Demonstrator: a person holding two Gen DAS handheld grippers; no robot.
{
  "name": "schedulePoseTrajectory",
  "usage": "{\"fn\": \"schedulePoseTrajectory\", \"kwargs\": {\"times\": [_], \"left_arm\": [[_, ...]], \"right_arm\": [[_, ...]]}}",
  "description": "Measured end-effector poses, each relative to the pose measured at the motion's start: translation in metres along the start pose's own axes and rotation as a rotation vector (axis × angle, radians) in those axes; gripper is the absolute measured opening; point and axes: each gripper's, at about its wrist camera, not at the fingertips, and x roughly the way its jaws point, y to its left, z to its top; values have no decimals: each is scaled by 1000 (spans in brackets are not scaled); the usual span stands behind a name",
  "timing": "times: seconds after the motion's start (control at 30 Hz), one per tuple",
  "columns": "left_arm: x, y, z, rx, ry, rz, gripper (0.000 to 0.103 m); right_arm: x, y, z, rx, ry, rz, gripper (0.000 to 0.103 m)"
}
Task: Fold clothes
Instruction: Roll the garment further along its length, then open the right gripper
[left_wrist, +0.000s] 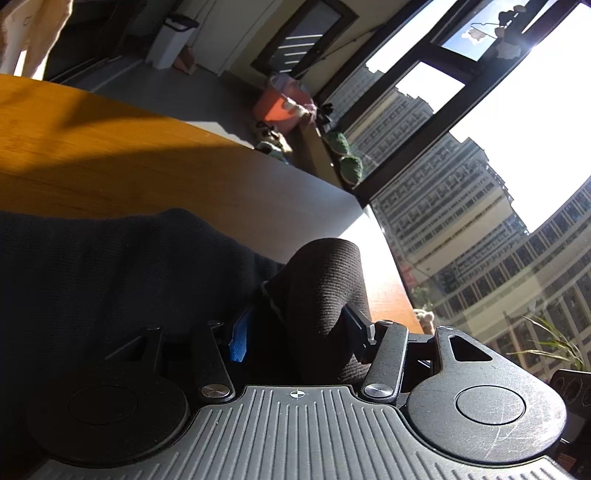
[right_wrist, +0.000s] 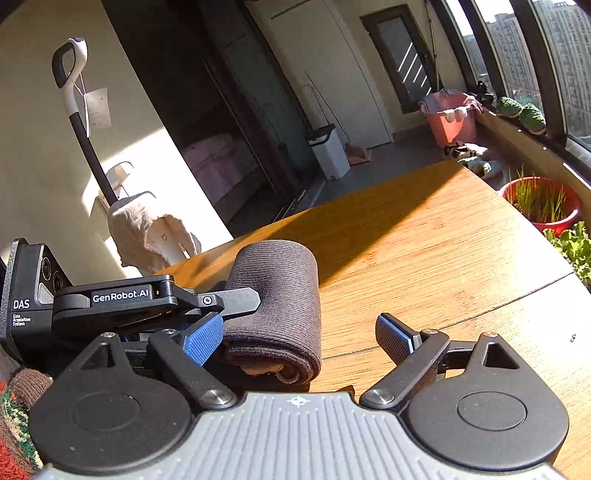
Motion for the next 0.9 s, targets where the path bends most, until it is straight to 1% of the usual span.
{"fn": "schedulePoseTrajectory", "kwargs": {"times": [0.03,0.07,0.1,0.17,0.23,0.33,0.4,0.43,0.47,0.53,0.57,0.6,0.63,0.7,0.73,0.77,0.83,0.9], "left_arm": [[0,0,0,3,0,1,58],[0,-1,-1,10,0,6,58],[-1,-2,-1,21,-1,14,58],[-2,-8,0,50,-5,37,58],[-5,-17,3,93,-26,67,57],[-8,-30,9,160,-62,114,58],[-2,-34,13,209,-64,162,63],[1,-35,12,229,-63,185,67],[3,-35,10,244,-63,203,69],[4,-32,8,239,-68,212,71],[4,-30,8,226,-69,208,71],[2,-27,9,208,-68,200,71],[1,-24,9,193,-68,193,71],[-3,-19,10,178,-67,188,71],[-5,-17,10,176,-68,188,71],[-8,-15,9,174,-69,189,70],[-13,-13,10,165,-74,192,70],[-19,-8,11,143,-76,179,66]], "right_arm": [[6,4,-2,-16,13,-25,92],[13,7,-4,-31,24,-40,97],[16,11,-4,-43,34,-58,100],[18,14,-5,-58,43,-72,100],[19,15,-6,-66,41,-77,101],[18,16,-6,-66,31,-76,101],[12,15,-6,-58,-3,-62,101],[8,15,-6,-51,-27,-50,101],[4,14,-7,-40,-48,-35,101],[3,13,-5,-14,-61,-2,100],[6,12,-3,-2,-50,15,95],[10,13,-1,8,-33,32,86],[15,13,1,14,-17,49,83],[23,18,1,9,2,88,67],[26,23,1,-2,9,100,63],[28,28,2,-15,15,110,54],[28,42,1,-91,11,80,51],[26,54,0,-170,6,50,48]]}}
